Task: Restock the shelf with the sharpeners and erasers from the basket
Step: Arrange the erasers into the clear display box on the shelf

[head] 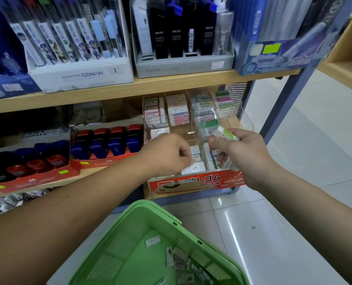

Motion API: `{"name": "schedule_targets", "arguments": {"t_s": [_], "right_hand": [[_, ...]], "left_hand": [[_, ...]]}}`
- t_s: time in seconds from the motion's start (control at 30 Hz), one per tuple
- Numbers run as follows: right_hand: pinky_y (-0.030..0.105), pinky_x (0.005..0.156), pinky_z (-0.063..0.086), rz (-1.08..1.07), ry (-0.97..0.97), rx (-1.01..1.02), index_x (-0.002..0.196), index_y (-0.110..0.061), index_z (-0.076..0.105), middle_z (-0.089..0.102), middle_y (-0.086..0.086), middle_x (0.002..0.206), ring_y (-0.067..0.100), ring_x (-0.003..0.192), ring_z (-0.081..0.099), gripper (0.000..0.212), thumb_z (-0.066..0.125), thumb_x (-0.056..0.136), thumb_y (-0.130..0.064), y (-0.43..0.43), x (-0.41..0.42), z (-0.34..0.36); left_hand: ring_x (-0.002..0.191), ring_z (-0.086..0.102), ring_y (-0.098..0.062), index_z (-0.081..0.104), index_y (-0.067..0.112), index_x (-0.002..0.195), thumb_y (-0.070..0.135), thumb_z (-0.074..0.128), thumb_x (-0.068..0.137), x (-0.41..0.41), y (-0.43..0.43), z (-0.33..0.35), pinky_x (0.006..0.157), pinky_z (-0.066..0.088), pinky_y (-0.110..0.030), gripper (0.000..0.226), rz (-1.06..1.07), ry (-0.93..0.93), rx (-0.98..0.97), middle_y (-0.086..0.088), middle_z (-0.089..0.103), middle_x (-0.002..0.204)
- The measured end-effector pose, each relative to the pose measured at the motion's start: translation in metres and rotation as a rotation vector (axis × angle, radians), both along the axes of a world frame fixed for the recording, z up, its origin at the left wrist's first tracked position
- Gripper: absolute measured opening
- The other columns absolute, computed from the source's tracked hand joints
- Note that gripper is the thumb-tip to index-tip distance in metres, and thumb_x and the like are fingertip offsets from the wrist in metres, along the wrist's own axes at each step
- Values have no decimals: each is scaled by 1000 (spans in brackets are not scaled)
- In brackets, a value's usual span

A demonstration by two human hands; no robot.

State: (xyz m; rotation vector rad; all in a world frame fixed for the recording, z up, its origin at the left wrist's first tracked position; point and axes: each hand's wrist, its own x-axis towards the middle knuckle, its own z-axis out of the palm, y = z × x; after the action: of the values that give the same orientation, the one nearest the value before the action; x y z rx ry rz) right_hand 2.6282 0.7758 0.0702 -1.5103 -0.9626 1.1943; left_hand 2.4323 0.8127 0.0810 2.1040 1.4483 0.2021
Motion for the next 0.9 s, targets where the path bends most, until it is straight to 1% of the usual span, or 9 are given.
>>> {"name": "schedule_targets", "arguments": {"t_s": [0.1,0.2,0.27,0.4,0.5,0.6,0.7,0.8,0.9], "right_hand": [[33,62,58,127,22,1,100,-9,78,79,6,80,26,66,64,17,84,86,-16,-6,-6,5],[28,55,54,256,127,-3,102,-4,76,77,10,79,19,56,57,24,85,85,-18,-10,-19,8],[34,59,52,265,209,-3,103,-5,76,75,10,83,21,57,55,25,85,83,-17,-9,-26,6],[33,54,52,209,295,-26,110,-2,72,69,10,82,22,57,55,31,85,82,-7,-4,-26,5],[32,55,53,194,289,-19,108,-2,72,66,10,76,21,57,55,28,84,83,-5,-2,-22,3],[32,56,54,124,289,-16,114,1,71,68,15,76,20,54,57,33,84,85,-8,-4,-18,3],[34,53,59,19,379,-24,112,-6,74,78,21,92,23,58,68,24,80,89,-7,-4,-11,6],[65,80,62,-69,356,24,111,-13,76,76,25,107,48,88,72,24,82,88,-12,0,-7,3],[68,91,57,-102,356,36,111,-16,77,78,19,106,55,107,68,26,83,86,-14,3,-9,2]], "left_hand": [[101,66,-14,77,16,87,51,62,99,5,1,7,75,51,-25,40,295,-446,-142,7,73,106],[126,57,-19,74,15,82,59,48,103,10,2,9,104,45,-41,55,462,-690,-247,8,68,125],[126,54,-14,72,13,87,59,39,106,17,-4,10,103,40,-38,60,452,-695,-256,3,68,127],[98,56,0,73,15,94,55,27,110,31,-12,10,85,40,-27,63,440,-732,-241,9,70,100],[111,55,-2,78,24,95,59,25,108,26,-6,10,100,40,-32,65,462,-761,-232,14,66,111],[95,62,5,75,33,112,58,48,103,12,-3,10,97,47,-24,39,387,-699,-137,21,68,93],[106,66,-5,77,34,102,60,70,89,2,3,8,104,49,-37,30,305,-625,-119,15,73,100],[102,69,-3,78,31,96,48,87,76,6,1,8,97,55,-33,27,244,-568,-190,15,75,106],[86,72,-5,77,21,90,31,89,79,24,-5,4,80,58,-24,19,233,-574,-146,9,76,93]]}}
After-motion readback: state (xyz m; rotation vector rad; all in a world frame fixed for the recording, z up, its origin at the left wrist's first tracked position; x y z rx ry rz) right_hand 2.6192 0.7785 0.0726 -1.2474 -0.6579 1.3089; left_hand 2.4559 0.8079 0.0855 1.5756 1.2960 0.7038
